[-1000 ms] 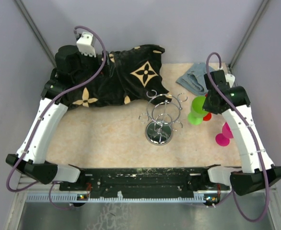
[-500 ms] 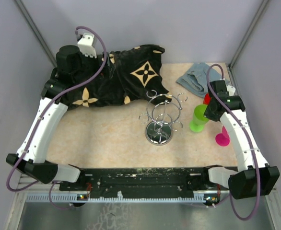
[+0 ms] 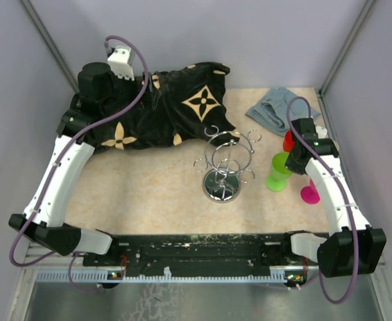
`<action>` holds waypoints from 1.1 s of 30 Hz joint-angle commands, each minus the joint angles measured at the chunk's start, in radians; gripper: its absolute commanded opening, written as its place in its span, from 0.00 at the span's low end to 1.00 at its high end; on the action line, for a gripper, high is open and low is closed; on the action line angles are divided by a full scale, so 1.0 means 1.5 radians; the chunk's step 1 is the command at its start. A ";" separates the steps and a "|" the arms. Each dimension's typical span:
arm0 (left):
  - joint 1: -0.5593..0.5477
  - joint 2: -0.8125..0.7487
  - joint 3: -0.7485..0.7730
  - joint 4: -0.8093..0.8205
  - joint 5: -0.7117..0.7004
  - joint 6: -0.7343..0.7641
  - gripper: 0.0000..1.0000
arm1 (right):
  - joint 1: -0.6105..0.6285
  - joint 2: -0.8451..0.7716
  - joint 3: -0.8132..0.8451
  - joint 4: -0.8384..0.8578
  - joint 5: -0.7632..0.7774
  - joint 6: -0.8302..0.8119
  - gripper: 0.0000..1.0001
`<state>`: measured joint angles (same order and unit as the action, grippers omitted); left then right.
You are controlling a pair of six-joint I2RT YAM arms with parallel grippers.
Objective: Take the wine glass off the wine glass rack
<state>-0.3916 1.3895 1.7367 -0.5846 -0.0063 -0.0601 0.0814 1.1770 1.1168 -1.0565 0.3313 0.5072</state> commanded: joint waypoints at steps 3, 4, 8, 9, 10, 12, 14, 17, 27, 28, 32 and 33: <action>0.003 0.003 0.019 -0.002 0.014 -0.003 0.99 | -0.006 -0.016 0.000 0.026 0.001 -0.006 0.06; 0.003 0.003 0.019 -0.004 0.015 -0.003 0.99 | -0.006 -0.018 0.000 0.025 0.000 -0.005 0.13; 0.004 0.002 0.017 -0.004 0.018 -0.003 0.99 | -0.006 -0.028 0.007 0.014 0.003 -0.006 0.41; 0.003 0.002 0.016 -0.004 0.020 -0.003 0.99 | -0.006 -0.030 0.010 0.012 0.003 -0.005 0.46; 0.004 0.002 0.016 -0.004 0.022 -0.004 0.99 | -0.006 -0.032 0.015 0.007 0.001 -0.006 0.51; 0.004 0.003 0.016 -0.003 0.025 -0.004 0.99 | -0.006 -0.038 0.037 -0.004 -0.006 -0.005 0.63; 0.003 0.002 0.016 -0.002 0.027 -0.006 0.99 | -0.007 -0.047 0.067 -0.014 -0.013 -0.006 0.74; 0.004 0.004 0.017 0.000 0.030 -0.005 0.99 | -0.006 -0.062 0.123 -0.026 -0.028 -0.010 0.86; 0.007 0.007 -0.020 0.024 0.014 -0.004 0.99 | -0.006 -0.063 0.250 -0.062 0.089 0.050 0.89; 0.008 0.007 -0.030 0.028 0.013 -0.003 0.98 | -0.006 -0.070 0.246 -0.054 0.100 0.057 0.89; 0.009 0.005 -0.058 0.033 0.010 0.000 0.99 | -0.006 -0.090 0.232 -0.027 0.096 0.054 0.90; 0.009 0.004 -0.065 0.034 0.009 0.000 0.99 | -0.006 -0.094 0.230 -0.024 0.096 0.057 0.90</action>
